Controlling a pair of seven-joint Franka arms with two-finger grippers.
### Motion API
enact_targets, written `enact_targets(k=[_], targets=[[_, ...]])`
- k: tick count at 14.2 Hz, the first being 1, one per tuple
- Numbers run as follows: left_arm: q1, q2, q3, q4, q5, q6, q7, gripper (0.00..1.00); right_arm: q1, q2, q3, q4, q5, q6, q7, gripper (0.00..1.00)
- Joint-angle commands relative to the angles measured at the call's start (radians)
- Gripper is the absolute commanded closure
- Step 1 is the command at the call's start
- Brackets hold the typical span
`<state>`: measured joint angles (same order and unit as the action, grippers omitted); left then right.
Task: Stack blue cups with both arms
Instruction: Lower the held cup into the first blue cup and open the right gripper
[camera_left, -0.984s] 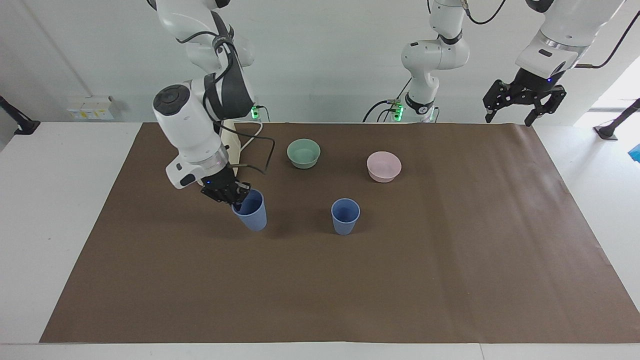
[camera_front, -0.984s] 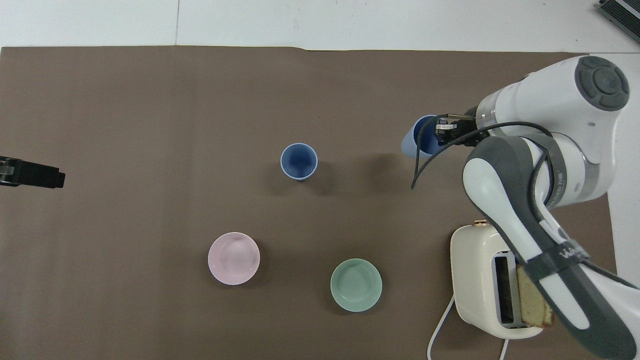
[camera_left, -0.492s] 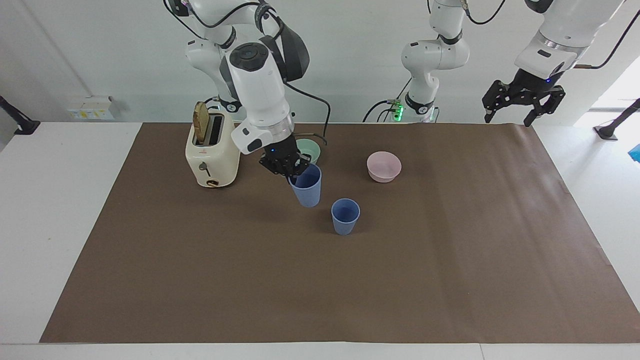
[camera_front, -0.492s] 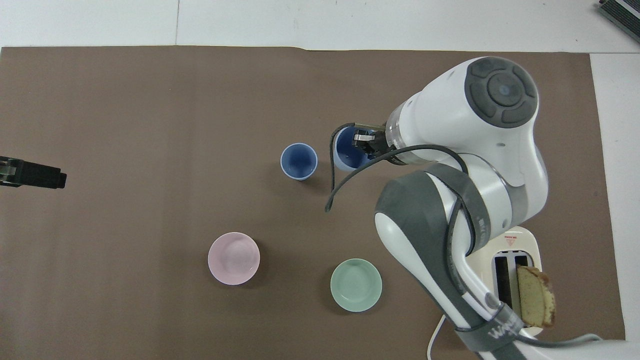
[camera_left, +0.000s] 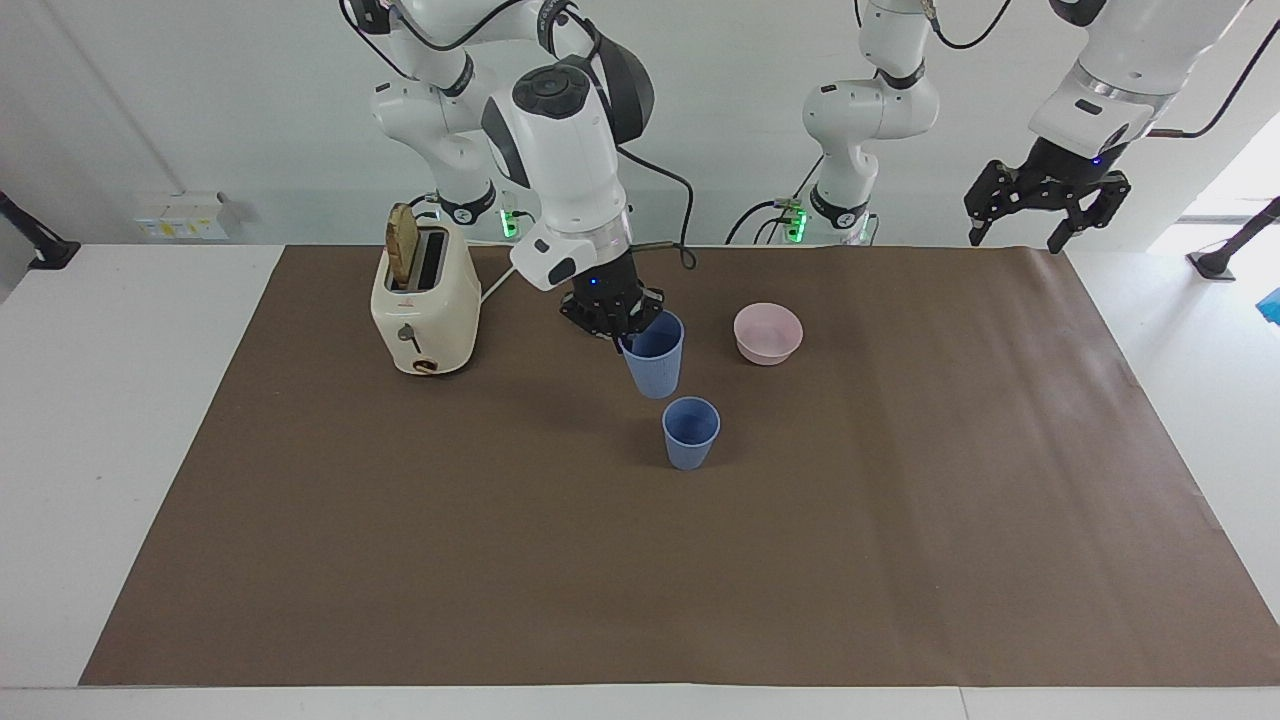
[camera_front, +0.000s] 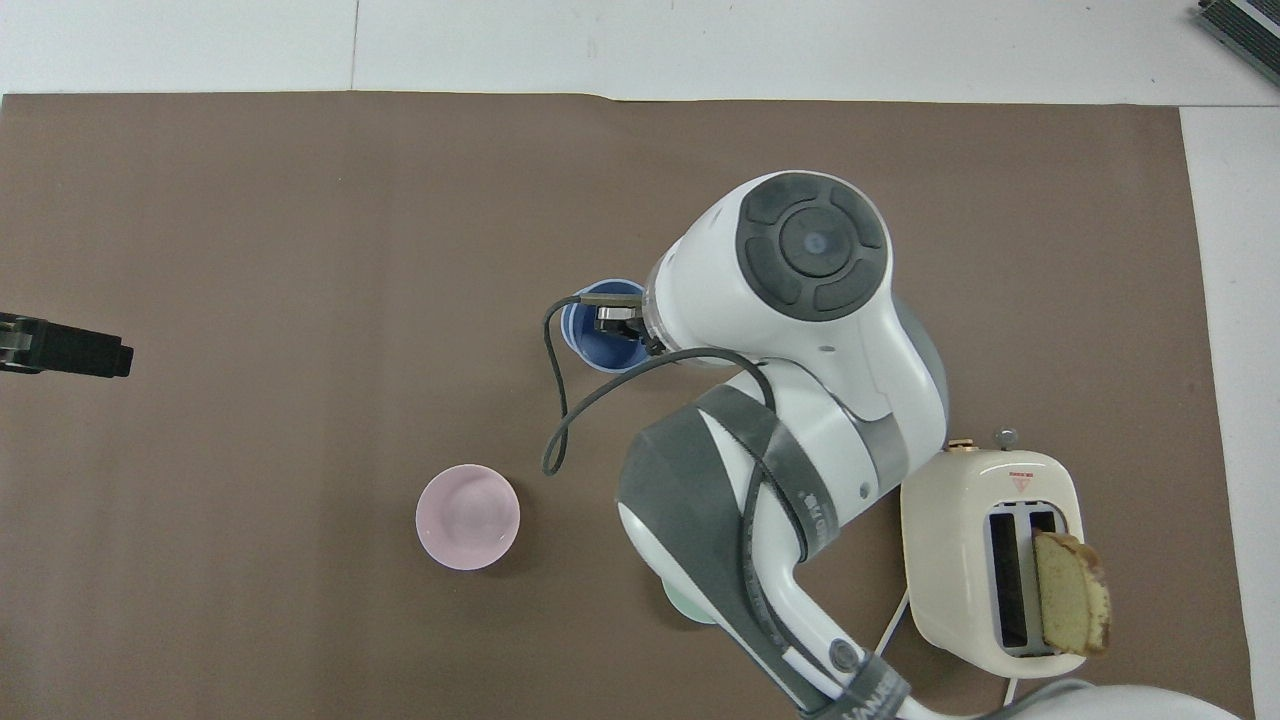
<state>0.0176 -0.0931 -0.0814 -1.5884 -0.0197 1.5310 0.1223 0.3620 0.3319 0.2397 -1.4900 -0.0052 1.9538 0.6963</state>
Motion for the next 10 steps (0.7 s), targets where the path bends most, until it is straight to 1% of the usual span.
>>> enact_targets(k=[1, 7, 10], targets=[[0.012, -0.019, -0.006, -0.018, -0.012, -0.002, 0.002, 0.0, 0.002, 0.042, 0.0, 0.036, -0.026, 0.014, 0.028, 1.0], [0.012, -0.02, -0.006, -0.021, -0.012, -0.002, 0.003, 0.0, 0.0, 0.052, 0.001, 0.031, -0.045, 0.027, 0.032, 1.0], [0.012, -0.02, -0.006, -0.021, -0.012, -0.002, 0.003, 0.0, -0.003, 0.056, 0.0, 0.031, -0.045, 0.056, 0.032, 1.0]])
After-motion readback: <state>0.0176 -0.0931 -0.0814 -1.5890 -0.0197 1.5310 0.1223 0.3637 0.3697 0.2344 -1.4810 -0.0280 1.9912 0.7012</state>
